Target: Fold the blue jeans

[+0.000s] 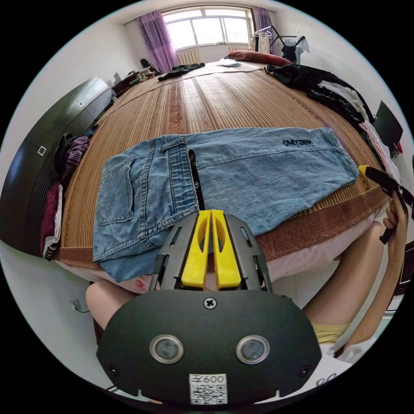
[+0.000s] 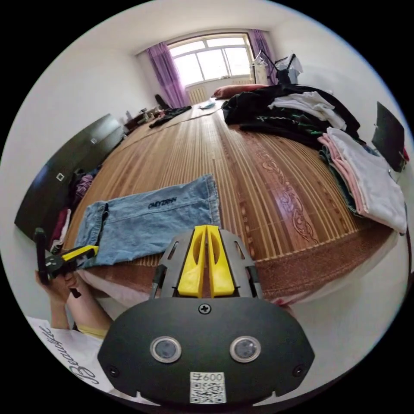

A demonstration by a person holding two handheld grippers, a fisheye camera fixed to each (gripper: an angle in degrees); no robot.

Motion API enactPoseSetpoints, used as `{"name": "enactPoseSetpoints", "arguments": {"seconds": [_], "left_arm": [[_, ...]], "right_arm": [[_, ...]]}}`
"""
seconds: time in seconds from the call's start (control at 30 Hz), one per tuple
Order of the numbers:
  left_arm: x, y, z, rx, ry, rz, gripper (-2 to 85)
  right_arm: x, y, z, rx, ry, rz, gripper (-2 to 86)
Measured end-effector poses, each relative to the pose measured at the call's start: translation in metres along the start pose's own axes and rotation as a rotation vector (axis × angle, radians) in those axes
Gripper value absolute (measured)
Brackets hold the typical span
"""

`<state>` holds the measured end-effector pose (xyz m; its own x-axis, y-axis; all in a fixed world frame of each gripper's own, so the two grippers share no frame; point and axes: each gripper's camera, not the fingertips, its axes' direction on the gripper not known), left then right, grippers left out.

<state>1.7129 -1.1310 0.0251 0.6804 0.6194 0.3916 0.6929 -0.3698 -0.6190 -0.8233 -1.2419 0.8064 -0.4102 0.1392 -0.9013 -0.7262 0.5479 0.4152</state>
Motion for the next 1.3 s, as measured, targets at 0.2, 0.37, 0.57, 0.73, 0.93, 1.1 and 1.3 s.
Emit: {"name": "enactPoseSetpoints", "arguments": {"seconds": [0.2, 0.37, 0.57, 0.73, 0.93, 1.1, 1.3], "left_arm": [[-0.002, 0.013, -0.009, 0.01, 0.019, -0.005, 0.8], [-0.01, 0.019, -0.025, 0.021, 0.05, -0.027, 0.8], [-0.014, 0.021, -0.045, 0.024, 0.069, -0.057, 0.9], [-0.013, 0.016, -0.067, 0.032, 0.038, -0.077, 0.9], [-0.012, 0.002, -0.09, 0.033, 0.004, -0.095, 0.9], [-0.008, -0.016, -0.107, 0.021, 0.025, -0.107, 0.9], [-0.004, -0.044, -0.145, 0.032, -0.031, -0.117, 0.9]], "right_arm": [[0.004, -0.025, -0.023, 0.012, 0.022, -0.062, -0.8], [0.025, -0.031, -0.042, 0.071, 0.047, -0.056, 0.0], [0.077, -0.037, -0.051, 0.079, -0.164, 0.139, 9.5], [0.103, -0.029, -0.054, 0.112, -0.181, 0.242, 10.1], [0.119, -0.021, -0.052, 0.125, -0.138, 0.279, 9.0], [0.142, -0.03, -0.038, 0.128, -0.174, 0.335, 7.5], [0.154, -0.034, -0.017, 0.121, -0.194, 0.304, 0.9]]}}
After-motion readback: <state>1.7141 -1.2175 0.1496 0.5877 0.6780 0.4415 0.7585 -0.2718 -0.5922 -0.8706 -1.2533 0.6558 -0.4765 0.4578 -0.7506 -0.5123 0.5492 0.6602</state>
